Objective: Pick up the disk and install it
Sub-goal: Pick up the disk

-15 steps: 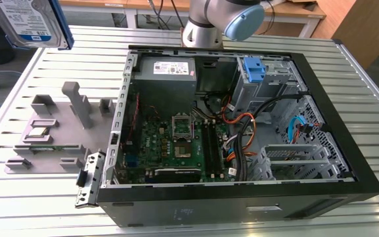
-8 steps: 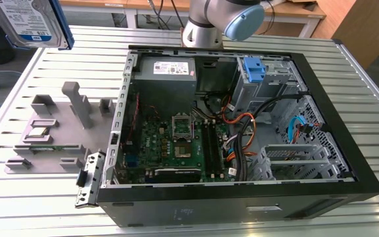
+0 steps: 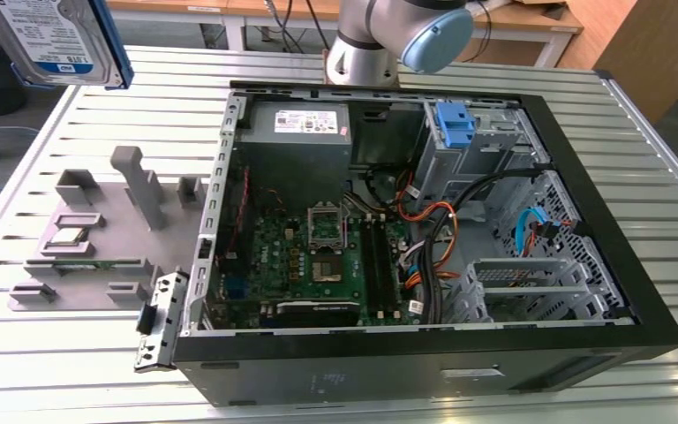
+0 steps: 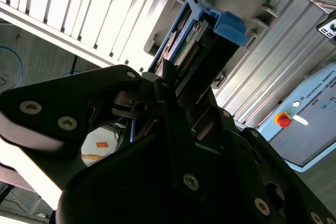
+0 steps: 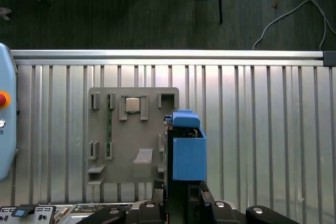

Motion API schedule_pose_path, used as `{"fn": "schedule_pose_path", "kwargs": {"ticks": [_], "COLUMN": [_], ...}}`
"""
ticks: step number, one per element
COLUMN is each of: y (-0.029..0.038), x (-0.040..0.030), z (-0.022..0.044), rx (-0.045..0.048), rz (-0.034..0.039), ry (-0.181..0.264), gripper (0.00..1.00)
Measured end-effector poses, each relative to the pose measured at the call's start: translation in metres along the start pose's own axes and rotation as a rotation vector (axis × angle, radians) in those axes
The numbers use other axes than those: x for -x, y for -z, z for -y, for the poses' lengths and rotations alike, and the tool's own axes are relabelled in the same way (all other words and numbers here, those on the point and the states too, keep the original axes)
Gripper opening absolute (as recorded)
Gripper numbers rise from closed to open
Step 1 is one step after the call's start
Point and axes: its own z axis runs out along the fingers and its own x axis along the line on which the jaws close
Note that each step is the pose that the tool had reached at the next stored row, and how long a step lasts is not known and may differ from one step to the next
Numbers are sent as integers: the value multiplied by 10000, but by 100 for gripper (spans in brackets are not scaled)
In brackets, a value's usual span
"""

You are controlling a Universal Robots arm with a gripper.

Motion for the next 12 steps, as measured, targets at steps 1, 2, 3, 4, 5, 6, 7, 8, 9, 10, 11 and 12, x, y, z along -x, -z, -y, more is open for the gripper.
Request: {"fn": "schedule_pose_path", "kwargs": {"ticks": [1, 2, 3, 4, 5, 6, 7, 8, 9, 10, 11, 12], "y": [0, 0, 0, 0, 0, 0, 0, 0, 0, 0, 0, 0], "x": [0, 0, 0, 0, 0, 0, 0, 0, 0, 0, 0, 0], "z": [0, 0, 0, 0, 1, 1, 1, 1, 1, 1, 1, 1], "rx": [-1, -1, -1, 0, -1, 0, 0, 0, -1, -1, 0, -1], "rz": [0, -1, 0, 0, 0, 0, -1, 0, 0, 0, 0, 0], "ry": [0, 0, 0, 0, 0, 0, 0, 0, 0, 0, 0, 0], "gripper": [35, 35, 35, 35, 35, 35, 35, 35, 35, 35, 35, 35]}}
